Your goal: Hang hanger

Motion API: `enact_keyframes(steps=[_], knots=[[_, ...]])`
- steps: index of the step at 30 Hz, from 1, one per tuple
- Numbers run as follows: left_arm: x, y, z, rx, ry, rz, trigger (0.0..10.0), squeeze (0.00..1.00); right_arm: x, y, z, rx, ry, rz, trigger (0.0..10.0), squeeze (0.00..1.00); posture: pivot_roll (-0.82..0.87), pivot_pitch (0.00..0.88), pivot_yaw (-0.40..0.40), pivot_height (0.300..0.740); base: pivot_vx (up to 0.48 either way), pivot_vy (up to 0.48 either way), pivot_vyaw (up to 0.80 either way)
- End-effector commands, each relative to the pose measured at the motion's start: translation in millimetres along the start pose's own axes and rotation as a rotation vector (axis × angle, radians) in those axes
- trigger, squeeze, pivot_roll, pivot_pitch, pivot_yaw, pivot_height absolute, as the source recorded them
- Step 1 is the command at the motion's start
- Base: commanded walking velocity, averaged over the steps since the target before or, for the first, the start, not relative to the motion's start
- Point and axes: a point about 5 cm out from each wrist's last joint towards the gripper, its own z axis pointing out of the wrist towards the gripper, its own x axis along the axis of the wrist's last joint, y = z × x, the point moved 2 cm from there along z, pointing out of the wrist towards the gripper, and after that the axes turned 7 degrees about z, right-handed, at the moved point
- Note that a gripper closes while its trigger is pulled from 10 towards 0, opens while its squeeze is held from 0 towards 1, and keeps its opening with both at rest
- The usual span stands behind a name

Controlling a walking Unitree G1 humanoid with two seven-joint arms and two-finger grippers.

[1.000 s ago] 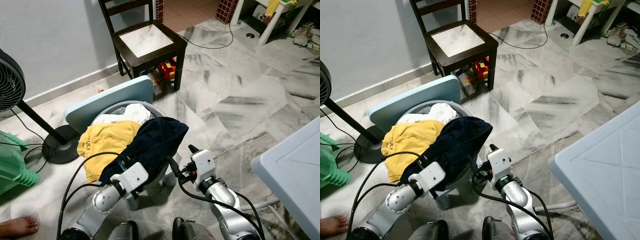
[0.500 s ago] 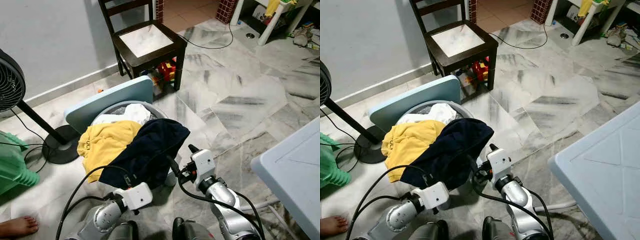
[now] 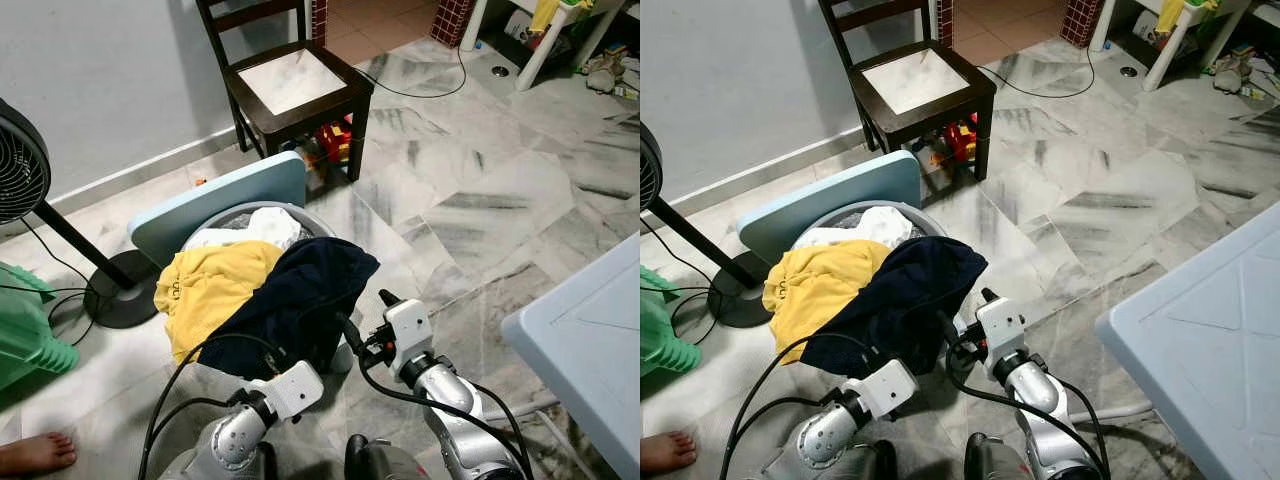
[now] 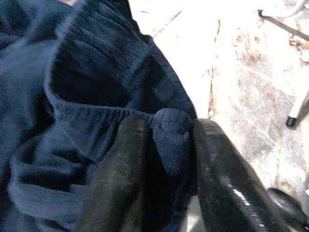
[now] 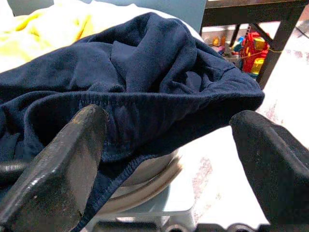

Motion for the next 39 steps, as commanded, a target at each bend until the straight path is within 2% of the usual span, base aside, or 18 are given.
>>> enact_keyframes(steps=[1,3,7,11,14,20,24,25,30,31,32,33,35,37,39], knots=[[-8,17.7,-5.9,-0.065,-0.056,-0.007,10.0,1.0,-5,-0.7,-1.7,0.0,-0.018,0.004,10.0,0.0,0.1,0.246,-0.007,0.74,0.0,0.0,0.0],[-7,22.5,-5.6,-0.085,-0.056,-0.023,10.0,1.0,-5,-0.4,-1.6,-0.001,-0.018,0.003,10.0,0.0,0.1,0.246,-0.007,0.74,0.0,0.0,0.0],[-7,23.3,-6.4,-0.039,-0.072,-0.059,10.0,1.0,-6,-0.3,-2.3,-0.005,-0.022,0.003,10.0,0.0,0.1,0.253,-0.001,0.74,0.0,0.0,0.0],[-12,27.4,-12.0,0.01,-0.103,-0.04,10.0,1.0,-7,-0.5,-3.0,-0.01,-0.023,0.006,10.0,0.0,0.1,0.257,0.003,0.74,0.0,0.0,0.0],[-12,34.0,-13.2,-0.007,-0.12,-0.037,10.0,1.0,-7,-0.6,-3.4,-0.013,-0.023,0.008,10.0,0.0,0.1,0.259,0.006,0.74,0.0,0.0,0.0],[5,41.8,2.4,-0.057,-0.082,0.008,10.0,1.0,-8,-1.5,-3.2,-0.013,-0.024,0.009,10.0,0.0,0.1,0.257,0.004,0.74,0.0,0.0,0.0],[14,51.1,5.1,-0.103,-0.046,0.045,10.0,1.0,-7,-0.4,-2.1,-0.013,-0.023,0.006,10.0,0.0,0.1,0.256,0.003,0.74,0.0,0.0,0.0],[15,52.0,4.6,-0.105,-0.042,0.054,10.0,0.84,-7,0.0,-2.0,-0.014,-0.024,0.004,10.0,0.0,0.1,0.256,0.003,0.74,0.0,0.0,0.0],[13,55.7,4.3,-0.116,-0.062,0.037,10.0,0.84,-7,1.1,-1.9,-0.014,-0.028,0.0,10.0,0.0,0.1,0.256,0.0,0.74,0.0,0.0,0.0],[15,57.1,5.5,-0.119,-0.065,0.034,10.0,0.69,-7,1.2,-1.8,-0.014,-0.03,-0.001,10.0,0.0,0.1,0.257,-0.002,0.74,0.0,0.0,0.0],[15,57.5,5.8,-0.12,-0.066,0.033,10.0,0.69,-7,1.3,-1.8,-0.014,-0.03,-0.001,10.0,0.0,0.1,0.257,-0.002,0.74,0.0,0.0,0.0],[5,51.3,0.6,-0.116,-0.08,0.048,10.0,0.0,-7,1.3,-1.7,-0.013,-0.031,-0.002,10.0,0.0,0.11,0.257,-0.002,0.74,0.0,0.0,0.0],[-8,36.7,-8.6,-0.063,-0.084,0.1,10.0,0.0,-7,1.0,-1.4,-0.012,-0.033,-0.002,10.0,0.0,0.11,0.258,0.0,0.74,0.0,0.0,0.0],[-4,32.2,-9.0,-0.011,-0.055,0.154,10.0,0.0,-8,0.9,-1.4,-0.012,-0.034,-0.002,10.0,0.0,0.11,0.258,0.0,0.74,0.0,0.0,0.0],[-2,28.7,-9.7,0.047,-0.048,0.175,10.0,0.0,-8,0.6,-1.0,-0.012,-0.036,-0.001,10.0,0.0,0.11,0.259,0.0,0.74,0.0,0.0,0.0]])
